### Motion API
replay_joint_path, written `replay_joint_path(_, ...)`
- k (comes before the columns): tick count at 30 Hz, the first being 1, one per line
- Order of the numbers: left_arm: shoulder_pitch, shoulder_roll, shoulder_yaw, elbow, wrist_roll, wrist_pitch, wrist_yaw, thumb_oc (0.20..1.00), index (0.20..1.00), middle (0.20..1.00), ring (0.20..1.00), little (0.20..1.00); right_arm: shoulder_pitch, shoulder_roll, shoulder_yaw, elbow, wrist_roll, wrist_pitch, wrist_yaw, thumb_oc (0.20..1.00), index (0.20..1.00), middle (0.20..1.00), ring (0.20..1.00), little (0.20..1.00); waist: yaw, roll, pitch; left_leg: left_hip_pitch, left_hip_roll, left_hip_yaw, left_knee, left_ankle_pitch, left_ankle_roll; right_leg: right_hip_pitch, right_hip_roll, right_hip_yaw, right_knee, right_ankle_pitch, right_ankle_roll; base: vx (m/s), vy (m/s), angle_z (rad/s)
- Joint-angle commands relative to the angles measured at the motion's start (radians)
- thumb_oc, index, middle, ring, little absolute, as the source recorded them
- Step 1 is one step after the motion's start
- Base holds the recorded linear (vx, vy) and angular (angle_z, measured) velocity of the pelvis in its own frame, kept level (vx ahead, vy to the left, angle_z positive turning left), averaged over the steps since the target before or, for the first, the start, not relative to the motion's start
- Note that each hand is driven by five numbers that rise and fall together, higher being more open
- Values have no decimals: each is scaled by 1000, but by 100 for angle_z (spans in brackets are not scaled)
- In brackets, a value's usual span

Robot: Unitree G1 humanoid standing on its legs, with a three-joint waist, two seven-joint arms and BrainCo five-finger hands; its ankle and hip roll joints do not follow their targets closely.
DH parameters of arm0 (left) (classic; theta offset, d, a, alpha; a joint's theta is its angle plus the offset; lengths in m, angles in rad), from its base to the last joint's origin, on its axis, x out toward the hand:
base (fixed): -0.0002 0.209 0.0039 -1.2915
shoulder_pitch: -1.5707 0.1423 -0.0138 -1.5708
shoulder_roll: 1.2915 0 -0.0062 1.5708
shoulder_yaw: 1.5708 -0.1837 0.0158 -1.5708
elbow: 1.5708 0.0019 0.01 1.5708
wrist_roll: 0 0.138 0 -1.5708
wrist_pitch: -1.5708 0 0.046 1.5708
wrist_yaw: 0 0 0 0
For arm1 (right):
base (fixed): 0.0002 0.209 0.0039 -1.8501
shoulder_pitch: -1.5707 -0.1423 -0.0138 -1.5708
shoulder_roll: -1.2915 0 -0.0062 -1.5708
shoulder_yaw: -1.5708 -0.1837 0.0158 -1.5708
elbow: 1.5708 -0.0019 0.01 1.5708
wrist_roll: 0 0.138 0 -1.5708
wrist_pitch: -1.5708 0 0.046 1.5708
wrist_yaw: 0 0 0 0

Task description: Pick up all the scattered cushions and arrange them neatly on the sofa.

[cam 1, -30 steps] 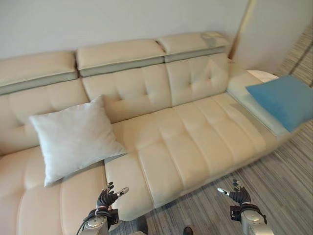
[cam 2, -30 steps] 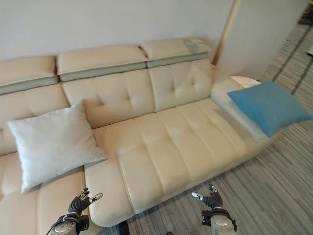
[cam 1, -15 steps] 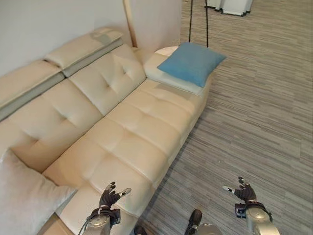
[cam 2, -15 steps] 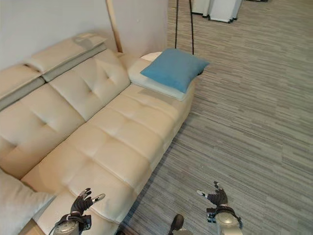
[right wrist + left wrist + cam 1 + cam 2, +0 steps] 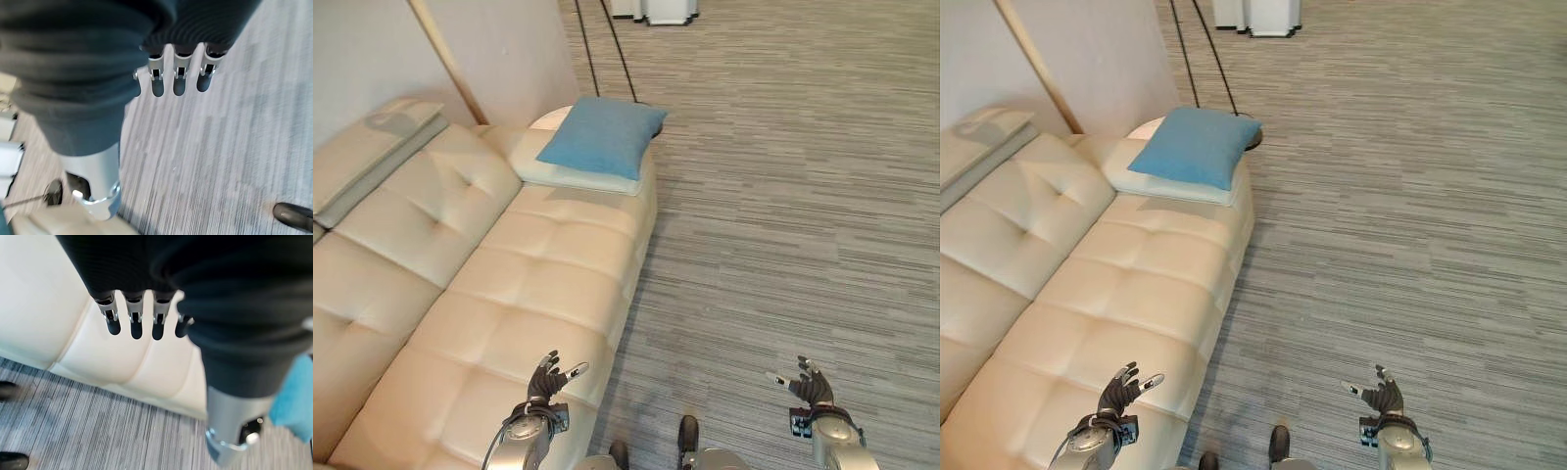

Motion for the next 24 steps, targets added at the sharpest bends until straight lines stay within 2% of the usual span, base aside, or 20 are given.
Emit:
replay_joint_path(1,20,35,14,-50,4,-25,26,1000,1000,1000,1000,1000,-36,-23,-9,-17,-1,-28,-21,1000,1000,1000,1000,1000,23,25,23,-51,-14,-38,-64,91,19,147,51,9,4,-190,85,230,-20,-44)
replay_joint_path(2,17,37,9,-43,9,-22,31,1000,1000,1000,1000,1000,-40,-24,-5,-13,-1,-30,-25,1000,1000,1000,1000,1000,23,33,26,-66,-21,-47,-121,115,5,155,61,16,-1,-195,85,164,-7,-36)
replay_joint_path(6,17,38,18,-33,13,-25,40,1000,1000,1000,1000,1000,-57,-22,1,-6,-6,-27,-27,1000,1000,1000,1000,1000,34,47,21,-112,-40,-30,-127,142,-13,204,79,63,-21,-214,94,394,82,-50)
replay_joint_path(7,33,36,26,-37,9,-25,42,1000,1000,1000,1000,1000,-56,-17,4,-9,-12,-22,-22,1000,1000,1000,1000,1000,41,47,11,-91,-35,-31,-127,131,7,224,79,84,-24,-228,99,309,93,-36)
replay_joint_path(8,33,30,24,-36,7,-26,44,1000,1000,1000,1000,1000,-49,-10,5,-12,-15,-24,-18,1000,1000,1000,1000,1000,40,46,0,-88,-38,-43,-127,157,8,241,72,84,-32,-235,104,460,156,-41)
replay_joint_path(10,29,33,17,-29,6,-25,44,1000,1000,1000,1000,1000,-49,-6,4,3,-18,-24,-15,1000,1000,1000,1000,1000,34,37,-19,-73,-47,-30,-127,145,28,249,48,89,-13,-257,115,478,173,-29)
replay_joint_path(12,28,49,11,-30,26,-24,42,1000,1000,1000,1000,1000,-42,6,2,5,-15,-25,-10,1000,1000,1000,1000,1000,30,23,-37,-44,-50,-14,-127,121,51,226,24,92,89,-261,138,410,127,-1)
replay_joint_path(13,28,49,11,-31,27,-24,41,1000,1000,1000,1000,1000,-41,6,2,5,-15,-25,-10,1000,1000,1000,1000,1000,32,22,-37,-44,-51,-12,-127,121,52,221,23,94,96,-265,138,271,93,-26)
replay_joint_path(14,26,57,11,-32,33,-21,40,1000,1000,1000,1000,1000,-40,11,4,7,-15,-25,-5,1000,1000,1000,1000,1000,31,20,-40,-29,-49,-3,-127,105,64,187,13,93,180,-262,150,316,180,-27)
replay_joint_path(15,13,83,8,-51,40,-20,37,1000,1000,1000,1000,1000,-56,15,23,11,-36,-25,4,1000,1000,1000,1000,1000,27,18,-9,23,-47,41,-127,52,106,31,-38,51,503,-146,197,414,231,-23)
replay_joint_path(16,8,87,7,-52,46,-19,36,1000,1000,1000,1000,1000,-58,18,25,11,-41,-24,3,1000,1000,1000,1000,1000,25,21,-3,48,-47,54,-127,34,116,4,-63,30,570,-115,201,306,192,-34)
replay_joint_path(17,7,87,7,-52,46,-19,36,1000,1000,1000,1000,1000,-58,18,25,11,-41,-24,3,1000,1000,1000,1000,1000,26,19,-1,50,-49,56,-127,34,116,3,-66,32,575,-117,202,281,152,-71)
replay_joint_path(18,-2,93,4,-54,56,-20,39,1000,1000,1000,1000,1000,-56,23,24,7,-43,-22,2,1000,1000,1000,1000,1000,24,31,15,95,-41,79,-127,3,128,-55,-110,-19,631,-97,188,242,122,-71)
replay_joint_path(20,-8,91,4,-57,53,-21,40,1000,1000,1000,1000,1000,-50,28,19,7,-36,-19,2,1000,1000,1000,1000,1000,25,46,29,118,-23,100,-127,-9,125,-106,-115,-62,572,-135,168,269,78,-35)
replay_joint_path(22,-19,91,1,-54,55,-20,36,1000,1000,1000,1000,1000,-52,28,10,18,-28,-19,-2,1000,1000,1000,1000,1000,27,63,46,147,-4,123,-127,-26,117,-122,-97,-91,434,-152,161,242,-20,-50)
replay_joint_path(24,-24,89,1,-48,62,-18,31,1000,1000,1000,1000,1000,-52,32,-2,26,-19,-17,-7,1000,1000,1000,1000,1000,27,64,50,171,6,144,-127,-46,105,-123,-67,-92,236,-94,182,281,-91,-40)
